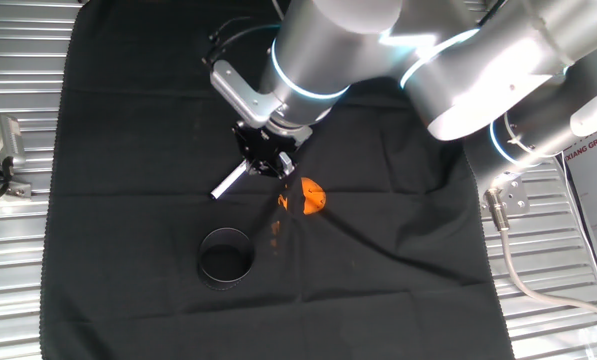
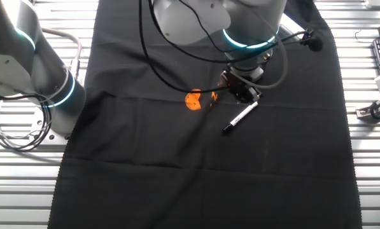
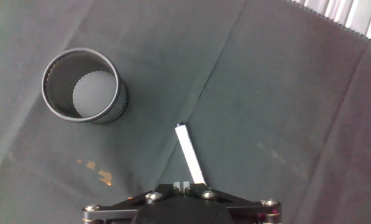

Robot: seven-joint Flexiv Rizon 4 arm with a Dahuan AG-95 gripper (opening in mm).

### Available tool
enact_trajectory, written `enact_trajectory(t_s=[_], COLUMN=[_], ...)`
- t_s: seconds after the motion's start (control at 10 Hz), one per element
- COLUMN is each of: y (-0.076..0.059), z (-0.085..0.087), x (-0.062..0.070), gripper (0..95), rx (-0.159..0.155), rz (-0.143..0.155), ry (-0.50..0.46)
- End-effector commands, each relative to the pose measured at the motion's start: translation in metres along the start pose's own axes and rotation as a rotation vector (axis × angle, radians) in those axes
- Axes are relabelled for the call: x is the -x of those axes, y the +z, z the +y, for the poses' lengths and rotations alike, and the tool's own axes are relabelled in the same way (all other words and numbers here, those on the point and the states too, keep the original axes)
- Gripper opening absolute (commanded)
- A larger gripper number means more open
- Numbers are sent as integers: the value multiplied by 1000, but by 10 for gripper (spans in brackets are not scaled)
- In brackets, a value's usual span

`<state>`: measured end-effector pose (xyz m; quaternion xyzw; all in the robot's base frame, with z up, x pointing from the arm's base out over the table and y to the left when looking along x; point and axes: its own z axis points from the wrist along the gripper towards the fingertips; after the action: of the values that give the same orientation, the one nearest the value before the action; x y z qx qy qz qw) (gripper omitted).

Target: Put the pen into the pen holder

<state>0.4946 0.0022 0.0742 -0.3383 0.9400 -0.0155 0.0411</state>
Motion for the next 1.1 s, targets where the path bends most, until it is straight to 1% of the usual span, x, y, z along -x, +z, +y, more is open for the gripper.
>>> enact_trajectory(t_s=[0.1, 0.3, 0.5, 0.6, 0.7, 0.9, 1.1], y=[6, 9, 13, 14, 15, 13, 19], z=[0, 0, 0, -1, -6, -14, -15], x=[0, -1, -1, -3, -8, -15, -17], gripper=[0, 0, 0, 0, 0, 0, 0], rx=[0, 2, 11, 14, 20, 18, 17], rz=[0, 1, 14, 15, 9, 11, 8], ry=[-24, -35, -59, -62, -67, -72, -70])
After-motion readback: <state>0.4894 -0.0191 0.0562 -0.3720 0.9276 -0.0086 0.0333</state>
